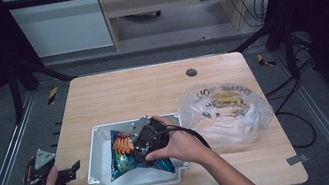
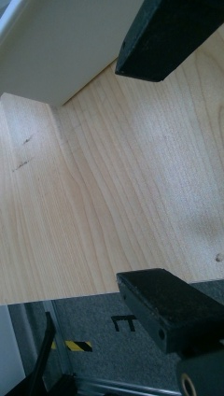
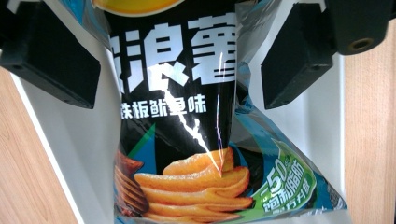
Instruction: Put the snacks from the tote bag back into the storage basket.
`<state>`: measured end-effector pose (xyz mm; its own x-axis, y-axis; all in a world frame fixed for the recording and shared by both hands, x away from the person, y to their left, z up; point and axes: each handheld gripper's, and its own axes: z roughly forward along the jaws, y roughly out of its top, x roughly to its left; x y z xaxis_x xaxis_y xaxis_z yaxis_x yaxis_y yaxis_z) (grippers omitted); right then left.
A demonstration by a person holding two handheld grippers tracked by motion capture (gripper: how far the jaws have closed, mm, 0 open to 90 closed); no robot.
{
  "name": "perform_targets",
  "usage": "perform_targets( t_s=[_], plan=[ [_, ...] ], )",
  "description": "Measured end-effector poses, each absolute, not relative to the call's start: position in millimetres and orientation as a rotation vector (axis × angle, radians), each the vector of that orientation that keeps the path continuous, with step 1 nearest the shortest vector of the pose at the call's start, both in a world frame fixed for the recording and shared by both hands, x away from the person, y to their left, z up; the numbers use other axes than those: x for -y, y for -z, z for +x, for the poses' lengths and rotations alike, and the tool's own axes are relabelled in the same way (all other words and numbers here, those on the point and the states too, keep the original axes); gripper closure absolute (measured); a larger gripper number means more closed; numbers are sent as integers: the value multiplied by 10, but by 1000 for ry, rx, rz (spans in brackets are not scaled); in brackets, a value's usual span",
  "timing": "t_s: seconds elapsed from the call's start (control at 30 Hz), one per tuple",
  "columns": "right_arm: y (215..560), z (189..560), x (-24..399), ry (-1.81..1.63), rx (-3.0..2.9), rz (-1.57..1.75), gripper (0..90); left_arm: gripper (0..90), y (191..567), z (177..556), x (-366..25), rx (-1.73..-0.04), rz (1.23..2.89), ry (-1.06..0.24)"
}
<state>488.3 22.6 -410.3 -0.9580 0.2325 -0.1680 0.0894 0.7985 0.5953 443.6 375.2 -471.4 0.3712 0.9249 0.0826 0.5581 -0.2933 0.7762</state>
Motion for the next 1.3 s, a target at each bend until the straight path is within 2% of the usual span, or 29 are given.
perform_targets(
  t_s=[1.3],
  plan=[
    [3806, 4725, 57, -991, -2665, 394, 61, 26, 4713, 4429, -3763, -1284, 1972, -709]
  ],
)
